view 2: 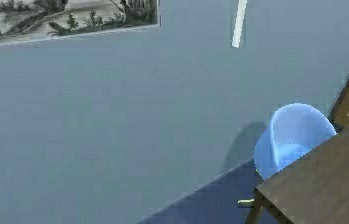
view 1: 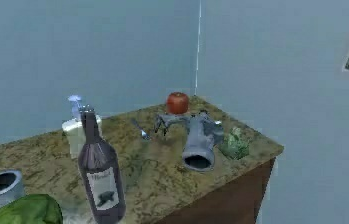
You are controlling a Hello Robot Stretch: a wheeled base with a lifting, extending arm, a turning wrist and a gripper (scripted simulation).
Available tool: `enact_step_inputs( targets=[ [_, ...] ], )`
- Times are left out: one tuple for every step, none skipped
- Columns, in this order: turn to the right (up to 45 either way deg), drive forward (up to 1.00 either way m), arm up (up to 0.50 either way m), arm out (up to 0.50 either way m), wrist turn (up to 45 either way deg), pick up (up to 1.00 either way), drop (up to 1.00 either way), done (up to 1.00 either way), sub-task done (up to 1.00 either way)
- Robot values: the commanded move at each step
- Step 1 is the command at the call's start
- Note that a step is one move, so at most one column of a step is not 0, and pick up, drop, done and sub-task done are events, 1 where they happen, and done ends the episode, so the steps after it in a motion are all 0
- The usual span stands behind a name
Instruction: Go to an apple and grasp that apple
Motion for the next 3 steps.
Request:
enact_step_inputs(
  targets=[
    [-45.0, 0.00, 0.00, 0.00, 0.0, 0.00, 0.00, 0.00, 0.00],
    [-39.0, 0.00, 0.00, 0.00, 0.0, 0.00, 0.00, 0.00, 0.00],
    [45.0, 0.00, 0.00, 0.00, 0.0, 0.00, 0.00, 0.00, 0.00]
  ],
)
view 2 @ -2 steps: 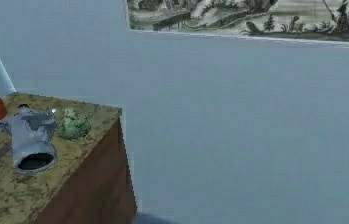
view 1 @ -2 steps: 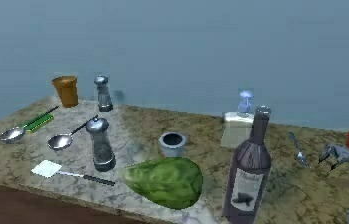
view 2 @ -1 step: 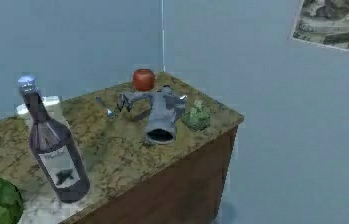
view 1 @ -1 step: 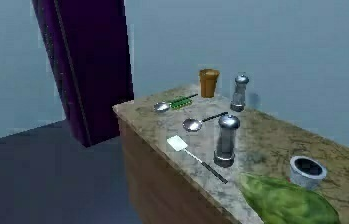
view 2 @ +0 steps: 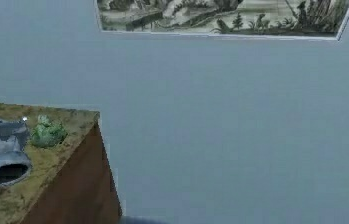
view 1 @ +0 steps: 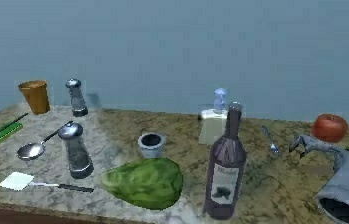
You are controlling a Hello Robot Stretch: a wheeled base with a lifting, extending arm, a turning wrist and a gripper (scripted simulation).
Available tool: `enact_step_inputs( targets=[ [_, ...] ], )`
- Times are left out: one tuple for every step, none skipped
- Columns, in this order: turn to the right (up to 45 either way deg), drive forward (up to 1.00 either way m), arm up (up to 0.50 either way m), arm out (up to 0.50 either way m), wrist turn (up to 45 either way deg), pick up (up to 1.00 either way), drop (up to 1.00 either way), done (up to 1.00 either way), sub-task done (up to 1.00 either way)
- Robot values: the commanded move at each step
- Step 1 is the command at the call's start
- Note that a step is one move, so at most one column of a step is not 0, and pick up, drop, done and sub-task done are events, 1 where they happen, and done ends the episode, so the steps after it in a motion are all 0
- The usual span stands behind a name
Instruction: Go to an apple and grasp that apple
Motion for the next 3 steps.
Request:
enact_step_inputs(
  targets=[
    [45.0, 0.00, 0.00, 0.00, 0.0, 0.00, 0.00, 0.00, 0.00],
    [33.0, 0.00, 0.00, 0.00, 0.0, 0.00, 0.00, 0.00, 0.00],
    [0.0, 0.35, 0.00, 0.00, 0.0, 0.00, 0.00, 0.00, 0.00]
  ],
)
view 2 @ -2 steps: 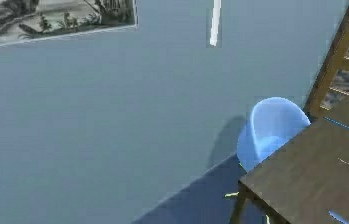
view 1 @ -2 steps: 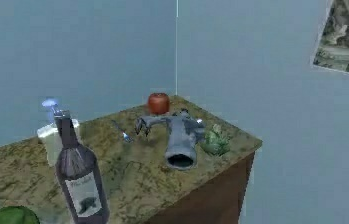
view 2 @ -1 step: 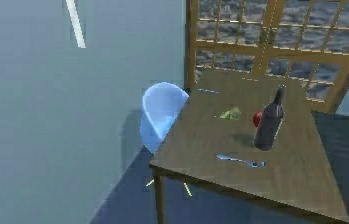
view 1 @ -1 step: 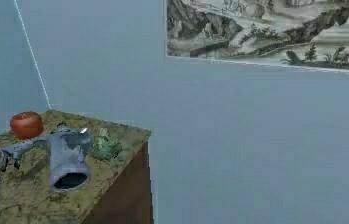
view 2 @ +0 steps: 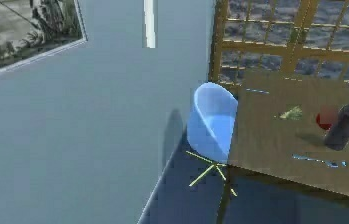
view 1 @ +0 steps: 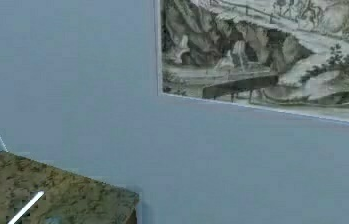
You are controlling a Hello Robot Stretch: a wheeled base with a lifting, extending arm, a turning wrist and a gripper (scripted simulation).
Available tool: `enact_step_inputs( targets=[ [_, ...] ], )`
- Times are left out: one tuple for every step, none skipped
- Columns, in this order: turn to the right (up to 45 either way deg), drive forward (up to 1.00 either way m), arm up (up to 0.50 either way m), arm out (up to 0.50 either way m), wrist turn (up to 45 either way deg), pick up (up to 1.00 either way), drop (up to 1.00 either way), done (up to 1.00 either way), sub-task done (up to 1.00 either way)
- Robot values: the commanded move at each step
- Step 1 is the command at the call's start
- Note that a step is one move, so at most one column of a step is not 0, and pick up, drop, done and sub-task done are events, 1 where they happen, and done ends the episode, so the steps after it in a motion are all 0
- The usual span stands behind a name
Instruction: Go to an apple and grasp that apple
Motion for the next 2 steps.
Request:
enact_step_inputs(
  targets=[
    [-45.0, 0.00, 0.00, 0.00, 0.0, 0.00, 0.00, 0.00, 0.00],
    [-45.0, 0.00, 0.00, 0.00, 0.0, 0.00, 0.00, 0.00, 0.00]
  ],
)
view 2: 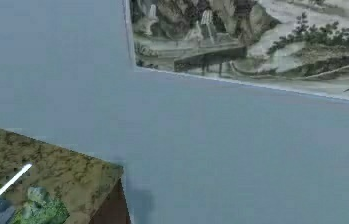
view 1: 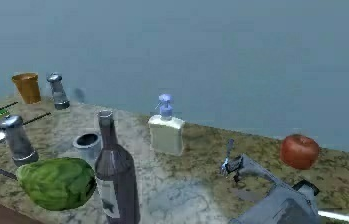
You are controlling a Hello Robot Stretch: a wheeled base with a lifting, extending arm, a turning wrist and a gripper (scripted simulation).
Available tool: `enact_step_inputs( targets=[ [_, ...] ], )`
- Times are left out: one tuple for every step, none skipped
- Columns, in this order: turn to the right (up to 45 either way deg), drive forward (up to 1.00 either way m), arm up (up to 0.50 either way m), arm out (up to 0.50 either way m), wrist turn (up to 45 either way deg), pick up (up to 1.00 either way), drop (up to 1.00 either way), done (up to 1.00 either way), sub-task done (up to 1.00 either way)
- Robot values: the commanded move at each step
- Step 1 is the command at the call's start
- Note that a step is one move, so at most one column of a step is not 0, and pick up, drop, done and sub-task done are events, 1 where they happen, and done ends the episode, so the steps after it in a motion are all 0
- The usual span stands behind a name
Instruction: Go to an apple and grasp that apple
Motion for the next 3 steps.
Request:
enact_step_inputs(
  targets=[
    [-45.0, 0.00, 0.00, 0.00, 0.0, 0.00, 0.00, 0.00, 0.00],
    [-9.0, 0.00, 0.00, 0.00, 0.0, 0.00, 0.00, 0.00, 0.00],
    [0.0, 0.00, 0.50, 0.00, 0.0, 0.00, 0.00, 0.00, 0.00]
  ],
)
